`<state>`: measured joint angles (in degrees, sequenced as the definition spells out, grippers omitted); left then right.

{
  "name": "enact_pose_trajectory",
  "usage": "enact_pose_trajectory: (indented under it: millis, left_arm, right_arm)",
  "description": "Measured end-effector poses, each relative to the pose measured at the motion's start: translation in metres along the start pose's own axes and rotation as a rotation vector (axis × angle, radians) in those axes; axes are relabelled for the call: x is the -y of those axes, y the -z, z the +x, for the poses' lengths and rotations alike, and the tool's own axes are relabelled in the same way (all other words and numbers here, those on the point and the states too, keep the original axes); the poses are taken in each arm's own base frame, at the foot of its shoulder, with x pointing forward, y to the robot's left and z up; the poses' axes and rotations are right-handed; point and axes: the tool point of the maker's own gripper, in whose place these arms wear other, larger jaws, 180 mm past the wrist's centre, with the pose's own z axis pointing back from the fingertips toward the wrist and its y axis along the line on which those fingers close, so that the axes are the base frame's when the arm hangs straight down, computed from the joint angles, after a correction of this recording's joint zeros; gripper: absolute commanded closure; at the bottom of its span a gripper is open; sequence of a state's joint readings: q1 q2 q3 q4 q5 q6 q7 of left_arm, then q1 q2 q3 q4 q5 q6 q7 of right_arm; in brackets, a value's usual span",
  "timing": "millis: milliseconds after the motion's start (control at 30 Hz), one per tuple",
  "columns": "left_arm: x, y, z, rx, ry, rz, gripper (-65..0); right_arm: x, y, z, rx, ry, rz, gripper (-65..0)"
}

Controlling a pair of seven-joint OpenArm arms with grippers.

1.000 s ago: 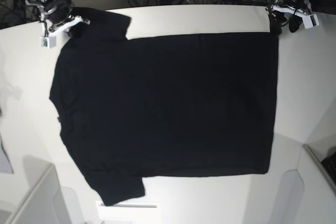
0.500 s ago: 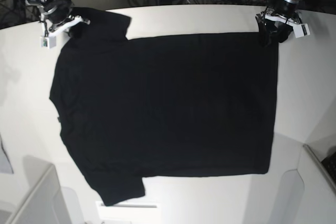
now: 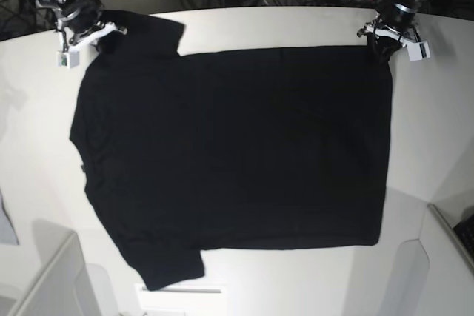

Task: Fold the T-shirt properly
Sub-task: 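Close both grippers on the shirt's shoulder edges, then lift the shirt with both grippers and pull it toward the robot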

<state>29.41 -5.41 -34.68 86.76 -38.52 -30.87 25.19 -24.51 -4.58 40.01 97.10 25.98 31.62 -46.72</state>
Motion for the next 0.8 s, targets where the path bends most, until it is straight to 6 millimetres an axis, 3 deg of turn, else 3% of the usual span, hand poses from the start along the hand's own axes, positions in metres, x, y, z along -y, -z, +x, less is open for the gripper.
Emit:
enact_pose_trajectory:
  millis: [33, 200, 333, 533, 667, 800]
  left_arm:
    - [0.0, 0.0, -0.001, -0.006, 0.004, 0.0, 0.0]
    - [-0.001, -0.002, -0.002, -0.011, 0.012, 0.005, 0.0]
    - [-0.005, -0.009, -0.007, -0.027, 0.016, 0.012, 0.0]
    - [-0.021, -0.039, -0.011, -0.067, 0.067, 0.092, 0.0]
    - [-0.018, -0.049, -0.004, -0.059, 0.101, 0.09, 0.0]
    - [-0.019, -0.06, -0.01, -0.084, 0.117, 0.097, 0.0]
  right_arm:
    - [0.0, 0.0, 0.0, 0.001, 0.0, 0.0, 0.0]
    - [0.0, -0.004, 0.003, -0.001, -0.023, -0.012, 0.0]
    - [0.004, -0.018, -0.007, -0.056, -0.074, -0.058, 0.0]
    - [0.005, -0.033, -0.01, -0.059, -0.105, -0.083, 0.0]
    - [0.006, -0.036, -0.02, -0.082, -0.098, -0.085, 0.0]
    - [0.005, -0.037, -0.021, -0.086, -0.106, -0.085, 0.0]
